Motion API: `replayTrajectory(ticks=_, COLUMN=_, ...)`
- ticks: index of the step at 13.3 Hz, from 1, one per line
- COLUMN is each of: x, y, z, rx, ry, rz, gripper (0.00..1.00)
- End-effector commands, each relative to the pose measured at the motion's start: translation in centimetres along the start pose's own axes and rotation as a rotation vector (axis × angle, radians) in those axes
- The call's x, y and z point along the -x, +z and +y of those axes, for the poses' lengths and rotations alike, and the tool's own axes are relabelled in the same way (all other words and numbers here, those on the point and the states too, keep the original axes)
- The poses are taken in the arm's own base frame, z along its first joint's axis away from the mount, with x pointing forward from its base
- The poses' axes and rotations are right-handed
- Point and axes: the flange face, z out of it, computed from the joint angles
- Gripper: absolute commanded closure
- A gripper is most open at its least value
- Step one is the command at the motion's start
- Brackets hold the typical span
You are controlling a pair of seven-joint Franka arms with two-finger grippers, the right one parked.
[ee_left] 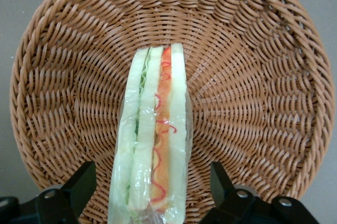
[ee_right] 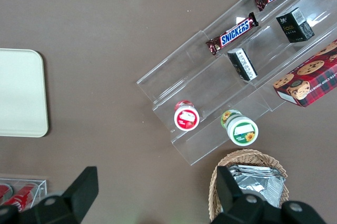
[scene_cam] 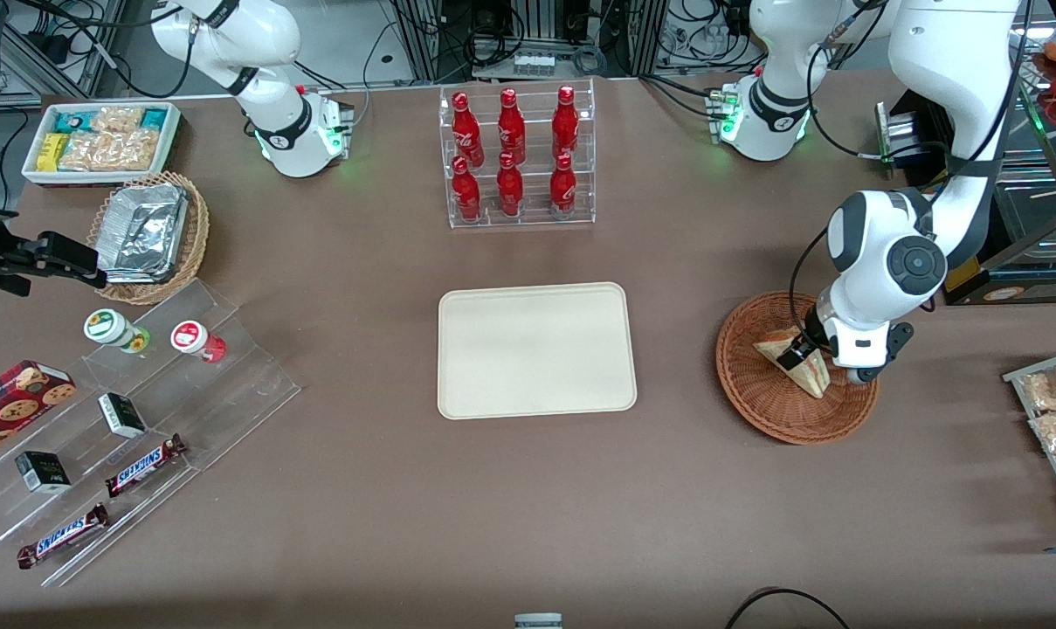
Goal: Place sandwich from basket to tray
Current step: 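Close the left gripper on the sandwich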
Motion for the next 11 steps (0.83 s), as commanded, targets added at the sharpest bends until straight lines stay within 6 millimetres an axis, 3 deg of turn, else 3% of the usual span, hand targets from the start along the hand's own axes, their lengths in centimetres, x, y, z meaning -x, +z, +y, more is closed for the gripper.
replayTrajectory(ticks=1, x=0.7, y=0.7, z=-0.2, rx=0.002, ry=-0.010, rz=0.016, gripper=0.34)
replayTrajectory(ticks=2, x=0.7, y=0.7, z=-0.2, rx=0.000, ry=-0.008, rz=0.014, gripper=0.58)
replayTrajectory(ticks=4, x=0.7, y=0.7, z=-0.3, rx=-0.005, ry=-0.007, rz=0.010, gripper=0.93)
replayTrajectory(ticks=5, x=0.6, y=0.4, z=-0.3, rx=-0.004, ry=-0.005, rz=0.011, gripper=1.00)
replayTrajectory(ticks=9, x=0.7, y=-2.4, z=-0.2, rx=-0.018, ry=0.009, rz=0.004, gripper=1.00)
replayTrajectory(ticks=11, x=1.1, y=-4.8, z=1.6, rx=-0.036, ry=0.038, rz=-0.011, gripper=1.00)
